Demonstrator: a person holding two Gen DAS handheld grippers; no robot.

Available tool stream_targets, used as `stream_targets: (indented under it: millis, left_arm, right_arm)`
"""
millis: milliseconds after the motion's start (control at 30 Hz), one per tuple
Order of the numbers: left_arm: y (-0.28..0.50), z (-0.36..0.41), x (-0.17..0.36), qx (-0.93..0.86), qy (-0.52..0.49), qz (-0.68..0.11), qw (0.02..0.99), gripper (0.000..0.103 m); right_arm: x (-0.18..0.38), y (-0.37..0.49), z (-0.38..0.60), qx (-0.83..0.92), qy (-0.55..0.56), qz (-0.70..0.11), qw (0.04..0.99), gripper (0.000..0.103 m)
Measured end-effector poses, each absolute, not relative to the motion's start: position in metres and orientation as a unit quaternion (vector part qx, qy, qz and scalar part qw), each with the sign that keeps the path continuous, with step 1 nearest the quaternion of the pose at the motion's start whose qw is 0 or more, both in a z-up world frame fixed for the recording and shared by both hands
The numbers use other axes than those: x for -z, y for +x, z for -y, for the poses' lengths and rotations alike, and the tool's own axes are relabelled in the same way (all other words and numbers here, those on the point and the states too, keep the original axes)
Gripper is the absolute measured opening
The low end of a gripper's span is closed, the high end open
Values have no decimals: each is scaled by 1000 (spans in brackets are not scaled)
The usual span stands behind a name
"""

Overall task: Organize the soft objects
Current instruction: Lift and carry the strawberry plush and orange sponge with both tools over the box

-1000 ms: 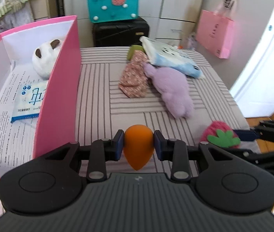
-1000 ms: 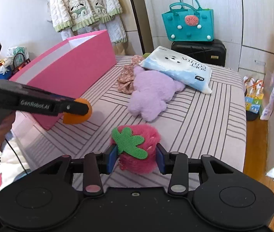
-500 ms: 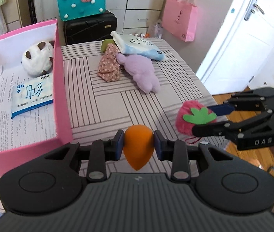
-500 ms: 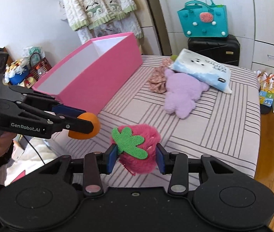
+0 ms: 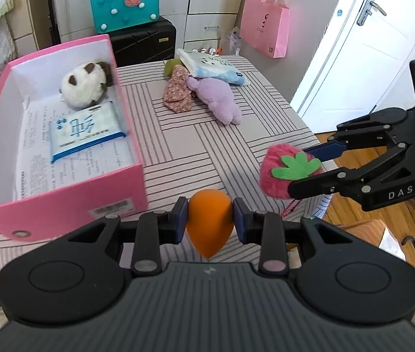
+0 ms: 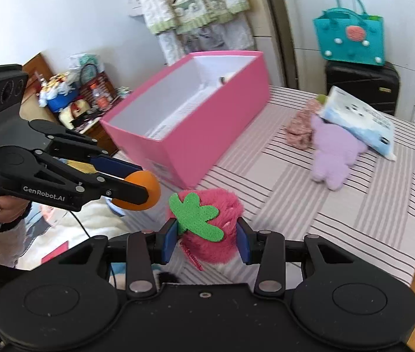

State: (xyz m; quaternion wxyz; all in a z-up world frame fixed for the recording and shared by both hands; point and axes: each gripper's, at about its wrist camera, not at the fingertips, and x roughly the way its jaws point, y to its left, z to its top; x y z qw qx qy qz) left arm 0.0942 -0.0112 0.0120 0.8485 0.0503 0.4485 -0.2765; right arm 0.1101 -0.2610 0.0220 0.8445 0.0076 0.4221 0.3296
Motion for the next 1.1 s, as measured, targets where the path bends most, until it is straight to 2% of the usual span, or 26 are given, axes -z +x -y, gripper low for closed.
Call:
stream_targets:
  millis: [333,533,900,1100]
  left_arm:
    - [78,-30,-39,251,48,-415,873,32]
    - [88,-62,-49,233,18,-387,892,32]
    - [155,-98,-43,204,-30,-378,903,32]
    - [214,-104,-28,174,-48,-407,896,32]
  right_arm:
    - [-46,112,220,-372,-17,-404,836,47]
    - [-59,121,189,-396,-57,-359,843,47]
    - [-68,172,133,-388,-145,-283,865,47]
    - [-57,222,105,-379,-186,-296,857,47]
